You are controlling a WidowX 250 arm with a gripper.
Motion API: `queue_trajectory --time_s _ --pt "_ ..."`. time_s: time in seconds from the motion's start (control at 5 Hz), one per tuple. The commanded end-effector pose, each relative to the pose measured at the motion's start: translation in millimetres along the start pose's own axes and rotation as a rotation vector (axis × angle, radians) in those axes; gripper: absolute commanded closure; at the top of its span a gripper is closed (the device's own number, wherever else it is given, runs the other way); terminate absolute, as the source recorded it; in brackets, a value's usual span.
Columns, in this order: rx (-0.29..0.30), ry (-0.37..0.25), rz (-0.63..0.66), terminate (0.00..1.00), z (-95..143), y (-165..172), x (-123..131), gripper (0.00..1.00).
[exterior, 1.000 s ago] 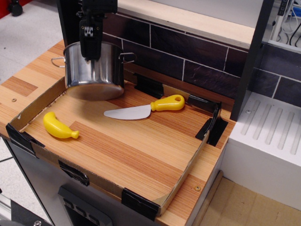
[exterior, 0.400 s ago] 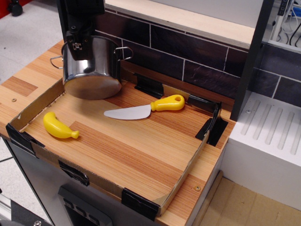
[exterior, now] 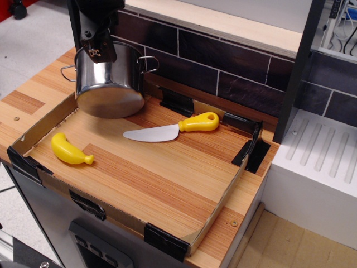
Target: Topple metal pot
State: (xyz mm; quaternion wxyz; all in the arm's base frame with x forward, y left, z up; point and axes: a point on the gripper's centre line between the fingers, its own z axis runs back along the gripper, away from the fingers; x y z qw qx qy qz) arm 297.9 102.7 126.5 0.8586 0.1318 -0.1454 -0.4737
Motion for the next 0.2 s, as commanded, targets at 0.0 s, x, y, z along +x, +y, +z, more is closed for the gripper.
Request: queue_trajectory --time_s 0.0 --pt "0.119 -0.067 0.069 1.0 41.9 24.8 4.7 0.0"
